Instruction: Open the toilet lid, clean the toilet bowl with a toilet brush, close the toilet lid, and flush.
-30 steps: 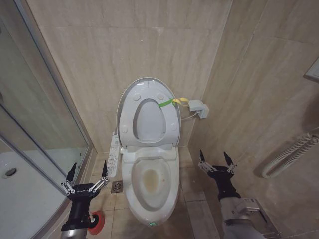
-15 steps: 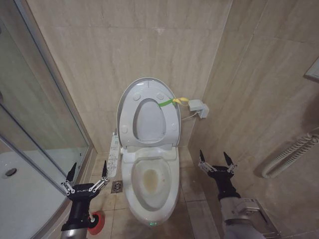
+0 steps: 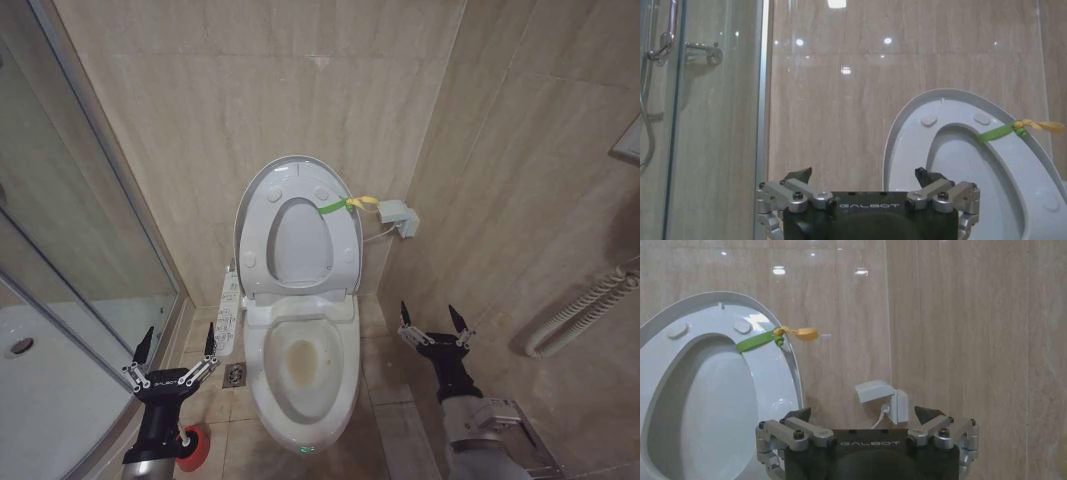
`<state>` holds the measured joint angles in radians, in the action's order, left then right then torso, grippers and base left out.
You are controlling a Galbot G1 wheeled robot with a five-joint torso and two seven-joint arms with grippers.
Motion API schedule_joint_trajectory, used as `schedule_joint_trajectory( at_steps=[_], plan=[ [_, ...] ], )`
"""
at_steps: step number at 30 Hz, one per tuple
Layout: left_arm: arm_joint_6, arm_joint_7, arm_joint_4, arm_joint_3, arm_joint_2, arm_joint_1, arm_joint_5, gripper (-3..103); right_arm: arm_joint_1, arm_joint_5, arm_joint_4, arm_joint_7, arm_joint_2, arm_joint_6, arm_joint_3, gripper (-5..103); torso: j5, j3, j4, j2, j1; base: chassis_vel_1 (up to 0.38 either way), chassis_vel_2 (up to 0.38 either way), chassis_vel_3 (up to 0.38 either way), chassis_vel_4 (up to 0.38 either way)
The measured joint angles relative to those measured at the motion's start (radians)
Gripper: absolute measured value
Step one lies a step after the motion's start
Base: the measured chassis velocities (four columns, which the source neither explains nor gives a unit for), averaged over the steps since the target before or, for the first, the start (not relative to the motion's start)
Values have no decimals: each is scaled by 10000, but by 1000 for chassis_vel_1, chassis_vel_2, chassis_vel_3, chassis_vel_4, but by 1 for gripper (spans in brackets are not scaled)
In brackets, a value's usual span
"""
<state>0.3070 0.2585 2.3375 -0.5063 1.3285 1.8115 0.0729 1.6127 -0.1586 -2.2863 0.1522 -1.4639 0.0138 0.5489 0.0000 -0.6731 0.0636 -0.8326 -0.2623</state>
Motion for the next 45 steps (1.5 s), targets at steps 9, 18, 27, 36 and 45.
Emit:
schedule_joint_trajectory(
  at_steps=[9, 18, 27, 36, 45],
  plan=[
    [0, 0, 0, 0, 0, 0, 0, 100, 0, 0, 0, 0, 0, 0, 0, 100, 0, 1, 0, -1, 1, 0, 0, 0, 0],
    [0, 0, 0, 0, 0, -1, 0, 100, -2, 0, 0, 0, 0, 0, 0, 100, 0, -1, 0, 2, -3, -31, 25, 28, -24],
    [0, 0, -1, 0, 0, 0, 0, 100, -1, 0, 0, 0, 0, 0, 0, 100, 0, 0, 0, 1, 1, 0, 0, 0, 0],
    [0, 0, -1, 0, 0, 0, 0, 100, -1, 0, 0, 0, 0, 0, 0, 100, 0, 0, 0, 1, 1, 0, 0, 0, 0],
    [0, 0, -1, 0, 0, 0, 0, 100, -1, 0, 0, 0, 0, 0, 0, 100, 0, 0, 0, 0, 1, 0, 0, 0, 0]
  ],
)
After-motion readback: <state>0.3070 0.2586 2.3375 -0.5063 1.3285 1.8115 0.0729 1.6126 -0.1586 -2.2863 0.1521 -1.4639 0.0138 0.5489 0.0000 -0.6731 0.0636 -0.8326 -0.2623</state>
